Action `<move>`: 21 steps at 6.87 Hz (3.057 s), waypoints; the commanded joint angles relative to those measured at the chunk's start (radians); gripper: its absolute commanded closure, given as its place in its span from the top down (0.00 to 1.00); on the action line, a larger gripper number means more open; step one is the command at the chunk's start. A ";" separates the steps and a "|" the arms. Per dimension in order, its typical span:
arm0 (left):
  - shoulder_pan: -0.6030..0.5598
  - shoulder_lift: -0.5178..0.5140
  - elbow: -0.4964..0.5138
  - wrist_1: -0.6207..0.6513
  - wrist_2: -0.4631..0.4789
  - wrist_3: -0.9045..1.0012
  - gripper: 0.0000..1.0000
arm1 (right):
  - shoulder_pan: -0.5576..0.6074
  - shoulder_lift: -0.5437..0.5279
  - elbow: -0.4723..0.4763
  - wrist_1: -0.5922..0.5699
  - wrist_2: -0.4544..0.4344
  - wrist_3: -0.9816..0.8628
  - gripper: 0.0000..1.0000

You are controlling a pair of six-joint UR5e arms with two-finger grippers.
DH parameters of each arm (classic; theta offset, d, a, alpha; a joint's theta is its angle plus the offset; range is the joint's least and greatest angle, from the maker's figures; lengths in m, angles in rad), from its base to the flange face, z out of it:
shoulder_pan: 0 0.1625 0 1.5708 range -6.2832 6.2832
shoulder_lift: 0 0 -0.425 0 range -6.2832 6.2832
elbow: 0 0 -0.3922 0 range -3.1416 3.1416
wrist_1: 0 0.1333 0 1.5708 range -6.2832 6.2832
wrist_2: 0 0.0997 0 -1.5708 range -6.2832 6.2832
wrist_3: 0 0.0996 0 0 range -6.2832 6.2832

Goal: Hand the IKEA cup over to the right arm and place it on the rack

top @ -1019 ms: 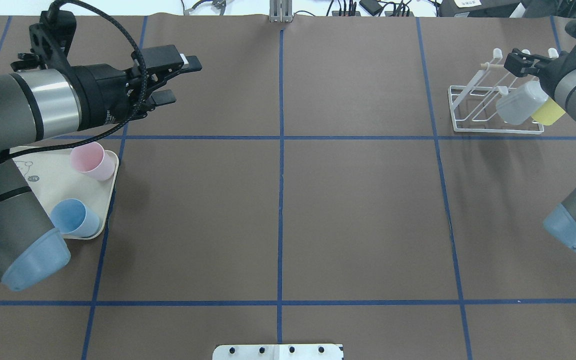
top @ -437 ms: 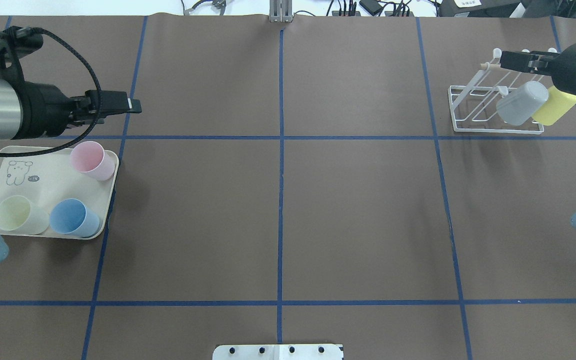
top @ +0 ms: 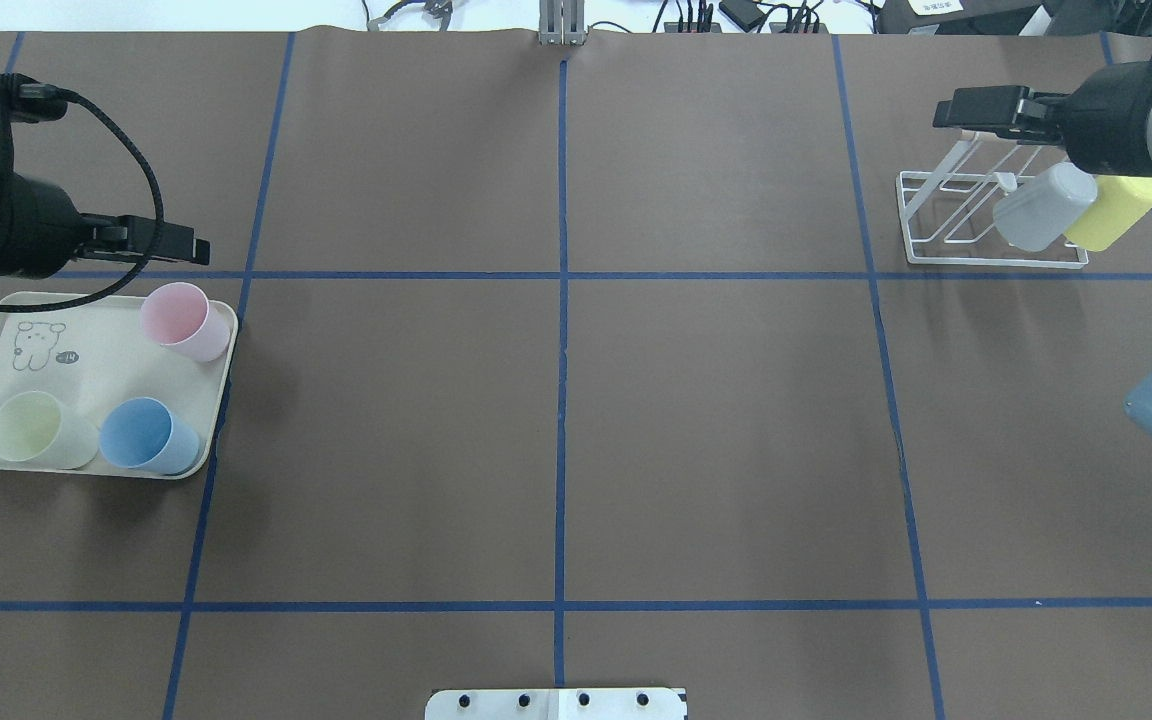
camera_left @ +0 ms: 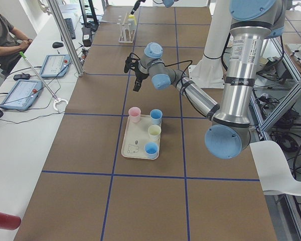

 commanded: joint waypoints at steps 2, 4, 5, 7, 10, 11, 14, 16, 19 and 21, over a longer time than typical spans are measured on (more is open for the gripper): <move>-0.022 -0.009 0.081 0.136 -0.035 0.248 1.00 | 0.003 0.161 -0.029 0.003 0.151 0.251 1.00; -0.018 -0.040 0.217 0.121 -0.035 0.323 1.00 | 0.001 0.199 -0.057 0.057 0.153 0.362 1.00; -0.016 -0.067 0.277 0.119 -0.035 0.352 1.00 | 0.001 0.199 -0.105 0.141 0.151 0.395 1.00; -0.013 -0.081 0.310 0.119 -0.035 0.354 0.91 | 0.001 0.199 -0.140 0.197 0.151 0.399 1.00; -0.003 -0.083 0.330 0.118 -0.035 0.383 0.80 | 0.001 0.211 -0.138 0.198 0.151 0.415 1.00; 0.014 -0.083 0.340 0.118 -0.034 0.383 0.79 | 0.001 0.213 -0.138 0.198 0.151 0.416 1.00; 0.036 -0.080 0.368 0.075 -0.035 0.383 0.41 | 0.001 0.217 -0.138 0.198 0.151 0.416 1.00; 0.031 -0.069 0.353 0.076 -0.035 0.414 0.05 | 0.001 0.220 -0.138 0.198 0.151 0.418 1.00; -0.083 -0.065 0.298 0.143 -0.034 0.411 0.00 | 0.002 0.238 -0.134 0.198 0.151 0.439 1.00; -0.189 -0.080 0.243 0.207 -0.034 0.356 0.00 | 0.001 0.252 -0.127 0.200 0.151 0.473 1.00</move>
